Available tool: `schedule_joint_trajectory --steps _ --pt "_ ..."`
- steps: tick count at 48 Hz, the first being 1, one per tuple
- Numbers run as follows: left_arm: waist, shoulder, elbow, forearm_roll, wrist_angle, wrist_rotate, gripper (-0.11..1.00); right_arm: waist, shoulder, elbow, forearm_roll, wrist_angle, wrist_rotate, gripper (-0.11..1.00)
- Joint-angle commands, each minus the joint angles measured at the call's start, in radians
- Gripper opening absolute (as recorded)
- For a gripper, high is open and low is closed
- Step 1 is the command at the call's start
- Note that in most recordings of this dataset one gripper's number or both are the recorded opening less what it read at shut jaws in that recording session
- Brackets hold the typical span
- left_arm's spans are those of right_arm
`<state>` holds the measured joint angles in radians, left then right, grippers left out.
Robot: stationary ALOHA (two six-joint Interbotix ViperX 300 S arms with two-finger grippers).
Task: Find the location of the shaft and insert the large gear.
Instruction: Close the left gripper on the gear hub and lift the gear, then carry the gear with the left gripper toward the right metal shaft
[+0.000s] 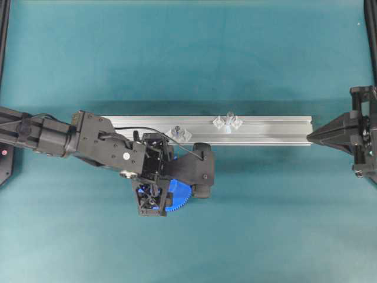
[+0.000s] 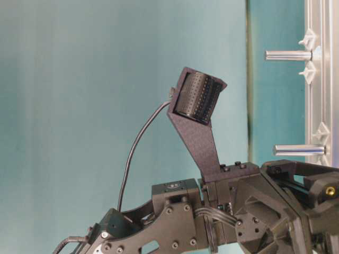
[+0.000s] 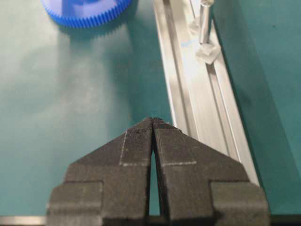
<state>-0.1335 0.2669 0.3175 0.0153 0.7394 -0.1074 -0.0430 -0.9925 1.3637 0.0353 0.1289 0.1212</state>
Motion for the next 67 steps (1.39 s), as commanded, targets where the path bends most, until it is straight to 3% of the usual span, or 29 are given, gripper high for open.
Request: schedule_joint_trajectory --steps 1,21,31,67 --pt "0.002 -0.014 -0.005 0.002 0.011 0.0 0.69 -0.002 0.006 -0.009 -0.002 -0.005 0.011 0.02" --pt "0.003 -0.035 -0.075 0.002 0.02 0.006 0.69 -0.002 0.005 -0.005 -0.002 -0.009 0.011 0.02" --pt "0.002 -0.041 -0.149 0.005 0.091 0.018 0.69 -0.003 0.003 -0.003 -0.002 -0.011 0.011 0.02" --pt "0.089 -0.012 -0.4 0.008 0.284 0.233 0.69 -0.002 0.003 0.003 -0.002 -0.012 0.011 0.02"
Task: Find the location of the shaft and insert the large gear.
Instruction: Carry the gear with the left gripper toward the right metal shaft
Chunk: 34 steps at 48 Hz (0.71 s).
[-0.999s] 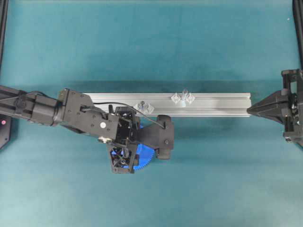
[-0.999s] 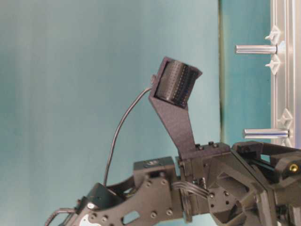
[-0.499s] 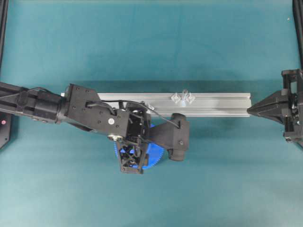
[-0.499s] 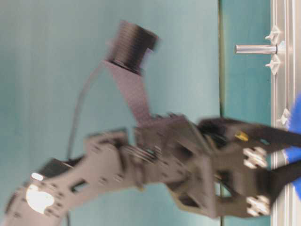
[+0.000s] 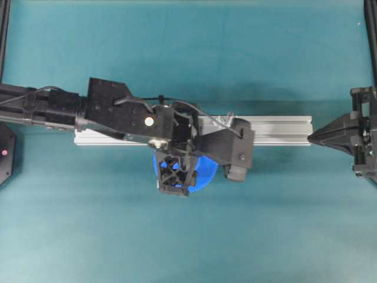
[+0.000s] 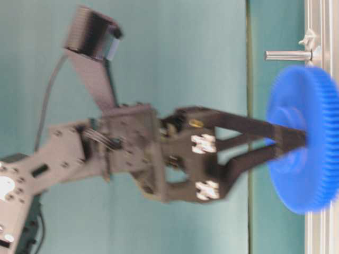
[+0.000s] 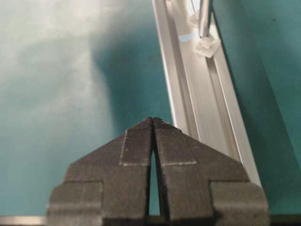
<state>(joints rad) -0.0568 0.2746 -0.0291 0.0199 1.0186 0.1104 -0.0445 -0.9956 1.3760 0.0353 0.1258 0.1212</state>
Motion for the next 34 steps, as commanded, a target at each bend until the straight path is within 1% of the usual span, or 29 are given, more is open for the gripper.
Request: schedule_joint_trajectory --steps 1,10,23,34 --pt "0.014 -0.018 -0.06 0.006 0.006 0.02 0.69 0.0 0.006 -0.009 -0.002 -0.009 0.011 0.02" --pt "0.032 0.005 -0.114 0.006 0.031 0.051 0.69 0.0 0.006 -0.009 -0.002 -0.009 0.011 0.02" --pt "0.058 0.031 -0.181 0.006 0.035 0.094 0.69 -0.002 -0.005 -0.008 -0.002 -0.011 0.011 0.02" --pt "0.078 0.071 -0.253 0.006 0.084 0.135 0.69 0.0 -0.021 -0.003 -0.002 -0.011 0.011 0.02"
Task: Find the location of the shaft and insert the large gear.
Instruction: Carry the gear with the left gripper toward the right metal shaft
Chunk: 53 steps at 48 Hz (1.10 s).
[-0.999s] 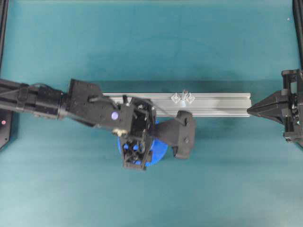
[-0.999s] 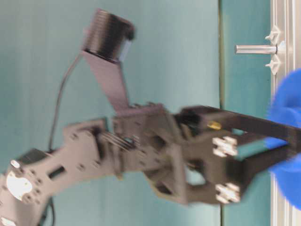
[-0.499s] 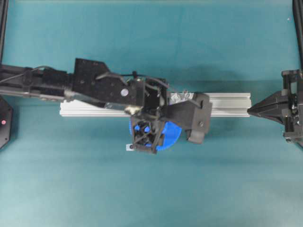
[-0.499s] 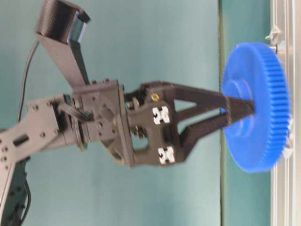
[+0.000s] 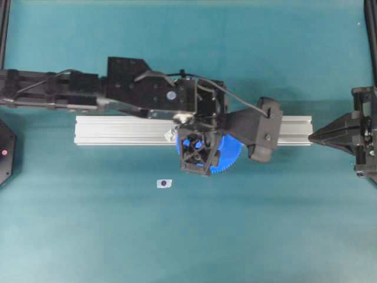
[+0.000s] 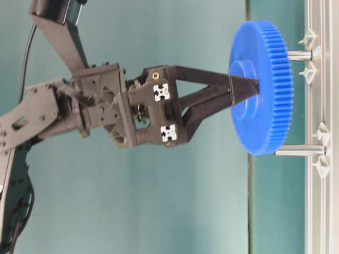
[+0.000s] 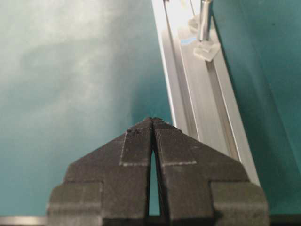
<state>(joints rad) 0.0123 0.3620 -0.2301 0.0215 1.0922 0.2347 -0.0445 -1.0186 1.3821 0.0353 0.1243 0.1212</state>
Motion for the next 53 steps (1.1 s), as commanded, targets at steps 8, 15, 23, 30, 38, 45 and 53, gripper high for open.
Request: schedule_joint_trajectory --steps 8,15,23,30,38,45,53 --pt "0.023 0.023 -0.112 0.006 0.041 0.048 0.69 -0.002 -0.005 -0.009 -0.002 -0.009 0.011 0.02" --pt "0.037 0.051 -0.156 0.006 0.048 0.058 0.69 -0.002 -0.005 -0.009 -0.002 -0.008 0.011 0.02" --pt "0.052 0.08 -0.202 0.006 0.071 0.091 0.69 -0.002 -0.005 -0.009 -0.002 -0.009 0.011 0.02" --pt "0.06 0.106 -0.235 0.006 0.087 0.104 0.69 -0.002 -0.005 -0.009 -0.002 -0.009 0.011 0.02" --pt "0.066 0.13 -0.264 0.006 0.091 0.107 0.69 -0.002 -0.005 -0.009 -0.002 -0.009 0.011 0.02" --pt "0.077 0.144 -0.29 0.005 0.103 0.13 0.69 -0.002 -0.005 -0.009 -0.002 -0.009 0.011 0.02" --pt "0.086 0.161 -0.313 0.005 0.109 0.137 0.69 -0.002 -0.005 -0.009 -0.002 -0.009 0.011 0.02"
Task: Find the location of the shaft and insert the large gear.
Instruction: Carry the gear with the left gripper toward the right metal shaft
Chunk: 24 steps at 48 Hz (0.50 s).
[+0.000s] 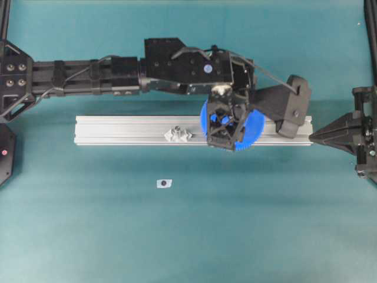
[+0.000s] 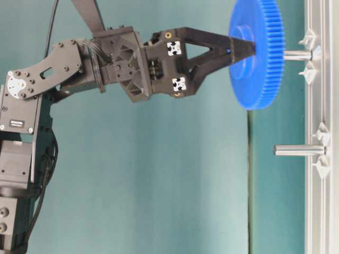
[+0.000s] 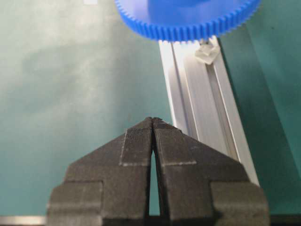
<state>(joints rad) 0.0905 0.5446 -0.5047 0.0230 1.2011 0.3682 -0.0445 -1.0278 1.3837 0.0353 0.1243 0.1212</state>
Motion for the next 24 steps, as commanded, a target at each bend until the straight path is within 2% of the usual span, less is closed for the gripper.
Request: schedule_joint_trajectory --steps 1,24 --pt "0.009 -0.021 -0.04 0.005 0.0 0.003 0.69 0.0 0.005 -0.011 -0.002 -0.009 0.011 0.02" --pt "0.023 0.006 -0.044 0.005 0.0 0.003 0.69 -0.002 0.005 -0.009 -0.002 -0.009 0.011 0.02"
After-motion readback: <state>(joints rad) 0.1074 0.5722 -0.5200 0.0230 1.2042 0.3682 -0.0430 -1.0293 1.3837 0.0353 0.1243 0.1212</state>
